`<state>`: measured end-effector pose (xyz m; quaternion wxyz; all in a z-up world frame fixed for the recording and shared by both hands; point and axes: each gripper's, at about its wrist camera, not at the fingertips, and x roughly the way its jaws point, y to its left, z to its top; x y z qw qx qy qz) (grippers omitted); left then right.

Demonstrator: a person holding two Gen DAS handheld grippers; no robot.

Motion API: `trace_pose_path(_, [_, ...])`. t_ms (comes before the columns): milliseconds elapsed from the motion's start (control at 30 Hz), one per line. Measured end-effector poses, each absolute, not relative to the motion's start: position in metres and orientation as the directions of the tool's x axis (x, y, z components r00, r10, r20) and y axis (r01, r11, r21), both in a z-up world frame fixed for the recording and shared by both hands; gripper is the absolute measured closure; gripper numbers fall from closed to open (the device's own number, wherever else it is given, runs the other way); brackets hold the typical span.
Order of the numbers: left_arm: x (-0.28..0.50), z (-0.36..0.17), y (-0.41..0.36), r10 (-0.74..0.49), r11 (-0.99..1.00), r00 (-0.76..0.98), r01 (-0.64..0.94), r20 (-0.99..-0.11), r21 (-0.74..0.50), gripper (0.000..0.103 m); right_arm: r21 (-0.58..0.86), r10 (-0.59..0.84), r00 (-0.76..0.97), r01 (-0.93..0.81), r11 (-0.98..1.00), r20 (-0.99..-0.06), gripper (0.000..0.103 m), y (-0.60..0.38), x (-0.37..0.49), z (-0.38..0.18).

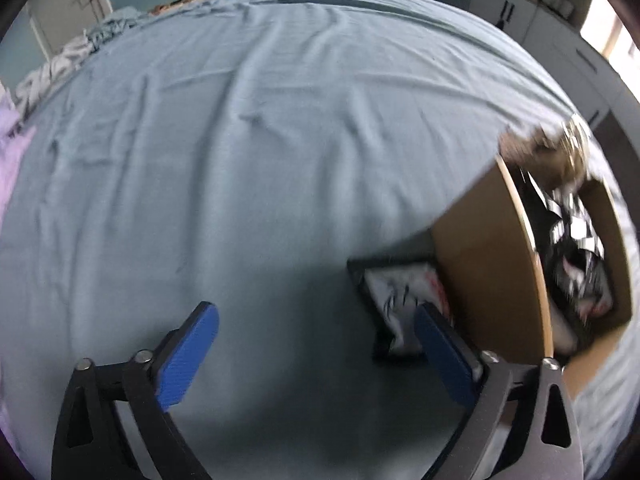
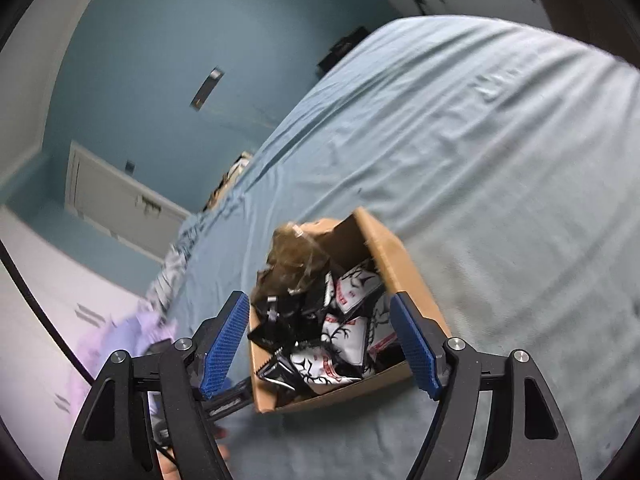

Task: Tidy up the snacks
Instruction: 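Grasp the last white deer-logo packet beside the box with the left tool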

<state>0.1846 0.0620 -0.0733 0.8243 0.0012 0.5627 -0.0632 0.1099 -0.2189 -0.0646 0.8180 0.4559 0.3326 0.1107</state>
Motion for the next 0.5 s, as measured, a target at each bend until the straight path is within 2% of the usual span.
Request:
trace_pose_path(67, [0.192, -0.079, 0.07, -0.176, 0.984, 0.344, 0.073, -0.922, -0.16, 0.006, 0.843, 0.478, 0.757, 0.173, 0.51, -0.445, 0.031, -0.232, 0.107, -0.073])
trace_pose_path(133, [0.196, -0.087, 0.078, -0.26, 0.964, 0.307, 0.023, -0.916, -0.266, 0.013, 0.868, 0.482, 0.762, 0.208, 0.45, -0.433, 0.031, -0.239, 0.104, -0.078])
trace_pose_path(167, [0.196, -0.089, 0.08, -0.262, 0.962, 0.308, 0.005, -0.914, -0.274, 0.017, 0.875, 0.484, 0.762, 0.218, 0.433, -0.43, 0.031, -0.24, 0.103, -0.079])
trace_pose_path(233, [0.195, -0.088, 0.077, -0.234, 0.971, 0.318, 0.021, -0.919, -0.24, 0.027, 0.888, 0.489, 0.764, 0.239, 0.392, -0.421, 0.031, -0.246, 0.102, -0.084])
trace_pose_path(300, [0.192, -0.085, 0.067, -0.183, 0.983, 0.31, 0.063, -0.933, -0.172, 0.052, 0.883, 0.479, 0.763, 0.255, 0.395, -0.434, 0.031, -0.248, 0.099, -0.085])
trace_pose_path(367, [0.19, -0.081, 0.062, -0.141, 0.989, 0.296, 0.076, -0.945, -0.124, 0.063, 0.879, 0.479, 0.759, 0.255, 0.404, -0.441, 0.031, -0.247, 0.099, -0.081])
trace_pose_path(500, [0.183, -0.08, 0.045, -0.087, 0.984, 0.259, 0.174, -0.962, -0.042, 0.067, 0.873, 0.49, 0.749, 0.244, 0.422, -0.446, 0.031, -0.242, 0.1, -0.076])
